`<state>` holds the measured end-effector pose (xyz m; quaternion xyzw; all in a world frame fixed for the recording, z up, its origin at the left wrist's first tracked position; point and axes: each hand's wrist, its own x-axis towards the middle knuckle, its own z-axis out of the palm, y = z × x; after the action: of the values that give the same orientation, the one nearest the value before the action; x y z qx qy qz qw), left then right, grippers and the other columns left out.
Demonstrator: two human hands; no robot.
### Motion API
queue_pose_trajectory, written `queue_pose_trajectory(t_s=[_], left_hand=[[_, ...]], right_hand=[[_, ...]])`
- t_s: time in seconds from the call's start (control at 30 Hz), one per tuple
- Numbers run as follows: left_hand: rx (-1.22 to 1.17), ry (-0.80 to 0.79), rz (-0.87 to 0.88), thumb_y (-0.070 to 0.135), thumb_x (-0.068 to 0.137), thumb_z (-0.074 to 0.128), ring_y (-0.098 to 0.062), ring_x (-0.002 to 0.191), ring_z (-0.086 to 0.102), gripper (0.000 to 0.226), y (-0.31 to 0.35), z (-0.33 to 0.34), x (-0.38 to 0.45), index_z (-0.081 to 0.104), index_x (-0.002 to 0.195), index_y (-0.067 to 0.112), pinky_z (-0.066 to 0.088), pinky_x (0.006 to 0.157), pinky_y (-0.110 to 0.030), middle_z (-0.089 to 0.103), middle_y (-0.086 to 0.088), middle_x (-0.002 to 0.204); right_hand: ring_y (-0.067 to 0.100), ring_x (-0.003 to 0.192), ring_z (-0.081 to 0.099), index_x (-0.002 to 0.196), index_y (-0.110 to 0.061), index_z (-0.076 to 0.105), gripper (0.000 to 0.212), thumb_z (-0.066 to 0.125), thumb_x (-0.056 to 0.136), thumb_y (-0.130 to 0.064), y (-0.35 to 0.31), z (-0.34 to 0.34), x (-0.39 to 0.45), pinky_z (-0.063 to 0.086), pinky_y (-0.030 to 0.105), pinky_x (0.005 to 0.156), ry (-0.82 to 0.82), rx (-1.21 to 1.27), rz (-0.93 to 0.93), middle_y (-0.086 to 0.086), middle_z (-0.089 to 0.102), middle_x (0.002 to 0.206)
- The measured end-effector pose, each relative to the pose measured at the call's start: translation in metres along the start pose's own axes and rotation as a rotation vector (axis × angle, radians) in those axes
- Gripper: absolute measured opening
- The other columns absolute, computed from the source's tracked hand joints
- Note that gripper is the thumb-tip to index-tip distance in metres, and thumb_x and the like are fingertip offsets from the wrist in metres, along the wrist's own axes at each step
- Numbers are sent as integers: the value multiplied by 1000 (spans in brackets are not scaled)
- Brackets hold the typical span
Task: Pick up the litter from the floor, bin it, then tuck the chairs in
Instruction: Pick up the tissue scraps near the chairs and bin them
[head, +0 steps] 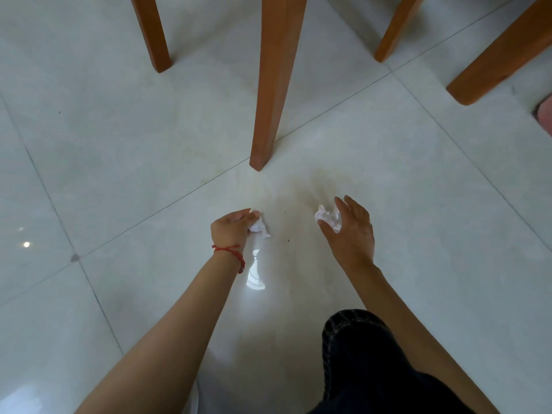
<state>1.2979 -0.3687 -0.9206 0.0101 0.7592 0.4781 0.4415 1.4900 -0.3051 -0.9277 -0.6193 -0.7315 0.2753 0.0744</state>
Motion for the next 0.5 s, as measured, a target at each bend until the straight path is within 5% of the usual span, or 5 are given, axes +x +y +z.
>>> queue_pose_trajectory(t_s=[0.13, 0.37, 0.5], left_hand=[[-94, 9, -17, 2, 74, 71, -11, 66, 60, 13, -4, 1, -8, 69, 87, 5, 54, 60, -12, 66, 3, 61], [-64, -3, -15, 5, 76, 70, -8, 61, 62, 2, 2, 3, -4, 69, 74, 6, 54, 59, -14, 65, 11, 48], [-61, -14, -28, 6, 75, 71, -10, 66, 63, 3, 11, 12, -12, 70, 77, 7, 53, 57, -13, 68, 5, 59]], right_hand=[[24, 133, 30, 137, -18, 39, 57, 59, 87, -35, -4, 14, 13, 35, 39, 105, -58, -45, 0, 6, 35, 147], [28, 105, 53, 109, -6, 63, 23, 54, 90, -13, -6, 24, 19, 49, 36, 87, -34, 84, -26, 12, 53, 116], [16, 87, 61, 99, -7, 70, 16, 63, 85, -13, -10, 11, 13, 46, 14, 77, -29, 385, 149, 11, 65, 103]])
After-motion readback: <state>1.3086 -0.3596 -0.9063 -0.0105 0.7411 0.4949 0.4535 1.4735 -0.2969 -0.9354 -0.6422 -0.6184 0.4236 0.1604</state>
